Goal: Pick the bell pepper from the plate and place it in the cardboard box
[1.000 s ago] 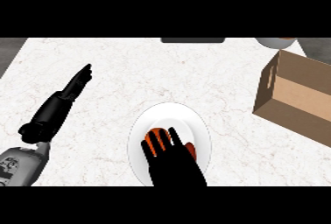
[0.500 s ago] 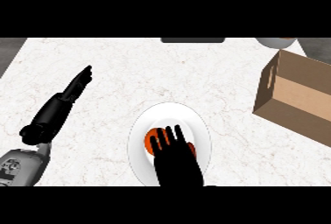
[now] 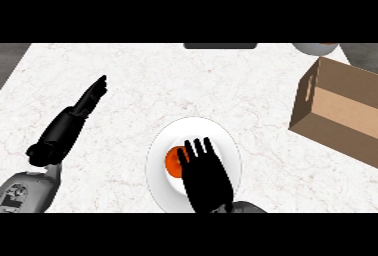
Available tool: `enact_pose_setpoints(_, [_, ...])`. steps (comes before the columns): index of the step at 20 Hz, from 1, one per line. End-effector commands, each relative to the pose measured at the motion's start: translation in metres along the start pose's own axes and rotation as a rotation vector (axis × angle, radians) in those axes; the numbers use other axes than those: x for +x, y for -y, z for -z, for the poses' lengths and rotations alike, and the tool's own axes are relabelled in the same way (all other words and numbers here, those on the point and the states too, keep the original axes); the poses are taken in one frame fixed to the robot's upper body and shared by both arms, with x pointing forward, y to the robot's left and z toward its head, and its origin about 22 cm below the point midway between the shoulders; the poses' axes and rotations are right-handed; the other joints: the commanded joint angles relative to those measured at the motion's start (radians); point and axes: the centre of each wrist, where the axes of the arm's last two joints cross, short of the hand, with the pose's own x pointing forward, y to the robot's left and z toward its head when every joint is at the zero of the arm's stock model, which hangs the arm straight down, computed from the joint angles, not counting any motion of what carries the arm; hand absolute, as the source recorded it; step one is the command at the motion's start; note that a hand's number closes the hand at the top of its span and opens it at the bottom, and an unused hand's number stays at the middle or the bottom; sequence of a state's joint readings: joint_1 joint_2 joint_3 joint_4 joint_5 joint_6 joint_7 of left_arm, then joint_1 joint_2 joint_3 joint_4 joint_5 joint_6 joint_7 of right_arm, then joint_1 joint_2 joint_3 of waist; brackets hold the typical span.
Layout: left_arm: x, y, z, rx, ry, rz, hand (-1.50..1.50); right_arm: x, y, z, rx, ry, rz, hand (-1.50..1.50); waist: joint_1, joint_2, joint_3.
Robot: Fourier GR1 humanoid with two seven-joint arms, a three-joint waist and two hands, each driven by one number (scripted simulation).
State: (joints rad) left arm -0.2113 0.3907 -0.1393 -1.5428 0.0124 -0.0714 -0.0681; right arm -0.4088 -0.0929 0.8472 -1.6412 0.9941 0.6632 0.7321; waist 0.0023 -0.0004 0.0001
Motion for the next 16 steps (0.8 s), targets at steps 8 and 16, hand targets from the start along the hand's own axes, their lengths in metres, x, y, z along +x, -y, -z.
enact_pose_setpoints(8, [-0.006, -0.007, 0.013, 0.009, 0.007, -0.005, 0.0, -0.032, -0.019, 0.022, 0.003, -0.062, -0.038, -1.5, -0.004, 0.002, 0.0])
enact_pose_setpoints(16, [-0.015, -0.006, 0.01, 0.006, 0.006, 0.001, 0.0, -0.023, -0.026, 0.04, 0.063, -0.059, 0.013, -1.5, -0.001, 0.001, 0.0])
